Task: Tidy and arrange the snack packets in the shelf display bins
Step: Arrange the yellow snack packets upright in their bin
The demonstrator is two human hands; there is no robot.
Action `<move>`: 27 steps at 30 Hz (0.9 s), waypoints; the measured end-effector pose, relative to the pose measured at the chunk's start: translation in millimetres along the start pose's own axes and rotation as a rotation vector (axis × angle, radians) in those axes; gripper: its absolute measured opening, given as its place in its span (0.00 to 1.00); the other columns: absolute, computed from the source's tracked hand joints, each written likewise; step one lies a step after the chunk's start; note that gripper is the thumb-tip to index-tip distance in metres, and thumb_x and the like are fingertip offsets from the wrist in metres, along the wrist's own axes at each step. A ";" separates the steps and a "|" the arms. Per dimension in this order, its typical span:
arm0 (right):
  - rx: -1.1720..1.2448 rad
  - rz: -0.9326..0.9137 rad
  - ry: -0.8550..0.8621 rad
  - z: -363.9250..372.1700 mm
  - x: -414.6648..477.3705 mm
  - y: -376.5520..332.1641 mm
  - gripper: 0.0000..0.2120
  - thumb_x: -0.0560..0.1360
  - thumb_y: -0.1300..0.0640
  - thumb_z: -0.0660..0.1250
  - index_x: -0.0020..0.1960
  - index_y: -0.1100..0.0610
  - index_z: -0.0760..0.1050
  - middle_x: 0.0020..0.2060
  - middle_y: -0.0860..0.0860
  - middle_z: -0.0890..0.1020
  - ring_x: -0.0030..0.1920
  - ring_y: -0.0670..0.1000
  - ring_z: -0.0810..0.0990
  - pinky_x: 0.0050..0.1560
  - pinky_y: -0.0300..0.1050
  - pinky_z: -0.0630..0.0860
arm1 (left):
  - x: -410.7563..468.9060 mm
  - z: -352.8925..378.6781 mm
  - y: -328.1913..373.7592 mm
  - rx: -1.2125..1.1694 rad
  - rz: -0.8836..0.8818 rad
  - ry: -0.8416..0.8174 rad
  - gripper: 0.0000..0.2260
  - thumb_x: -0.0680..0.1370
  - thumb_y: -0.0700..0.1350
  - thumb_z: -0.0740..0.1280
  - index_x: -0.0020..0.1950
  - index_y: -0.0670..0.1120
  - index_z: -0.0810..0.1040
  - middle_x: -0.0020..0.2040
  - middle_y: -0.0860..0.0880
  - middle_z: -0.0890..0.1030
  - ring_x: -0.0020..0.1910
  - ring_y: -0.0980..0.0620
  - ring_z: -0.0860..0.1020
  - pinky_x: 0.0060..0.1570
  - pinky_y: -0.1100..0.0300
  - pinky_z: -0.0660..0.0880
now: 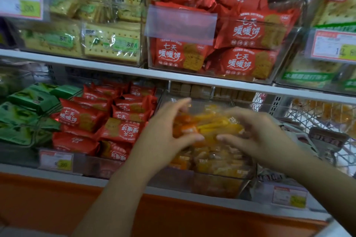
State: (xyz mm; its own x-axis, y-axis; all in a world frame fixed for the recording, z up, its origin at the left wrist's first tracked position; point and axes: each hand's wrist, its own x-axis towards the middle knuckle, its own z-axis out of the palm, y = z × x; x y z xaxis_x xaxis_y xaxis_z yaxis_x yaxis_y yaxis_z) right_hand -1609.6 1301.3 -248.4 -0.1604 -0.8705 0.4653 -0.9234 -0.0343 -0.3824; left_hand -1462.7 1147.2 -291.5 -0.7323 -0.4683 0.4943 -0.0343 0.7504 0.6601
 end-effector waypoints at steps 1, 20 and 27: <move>-0.012 -0.001 0.050 2.3 3.2 0.0 0.15 0.70 0.54 0.73 0.56 0.47 0.76 0.47 0.37 0.80 0.47 0.37 0.79 0.42 0.29 0.74 | 0.6 -8.5 -6.1 0.018 -0.029 0.071 0.31 0.69 0.57 0.71 0.70 0.59 0.64 0.57 0.65 0.69 0.58 0.66 0.68 0.55 0.69 0.66; -0.305 0.323 -0.225 75.4 139.3 90.6 0.21 0.74 0.51 0.68 0.65 0.53 0.71 0.60 0.54 0.77 0.60 0.53 0.75 0.56 0.42 0.69 | 9.1 -22.8 -64.1 0.329 -0.213 0.126 0.12 0.76 0.45 0.67 0.59 0.53 0.77 0.57 0.53 0.78 0.56 0.51 0.76 0.62 0.49 0.69; -0.402 0.252 -0.402 103.6 174.8 102.3 0.32 0.72 0.54 0.71 0.72 0.55 0.62 0.67 0.56 0.71 0.64 0.54 0.71 0.54 0.38 0.66 | 11.4 -18.6 -70.3 0.375 -0.208 0.100 0.11 0.78 0.48 0.64 0.59 0.57 0.76 0.59 0.58 0.76 0.58 0.56 0.73 0.67 0.55 0.59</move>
State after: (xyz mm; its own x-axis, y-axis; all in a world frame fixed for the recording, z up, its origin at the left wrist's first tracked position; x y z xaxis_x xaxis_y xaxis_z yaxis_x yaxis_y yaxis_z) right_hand -1696.0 1094.8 -288.9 -0.3191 -0.9472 0.0324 -0.9458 0.3161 -0.0740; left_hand -1456.0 1080.4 -321.7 -0.6148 -0.6561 0.4376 -0.4318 0.7444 0.5093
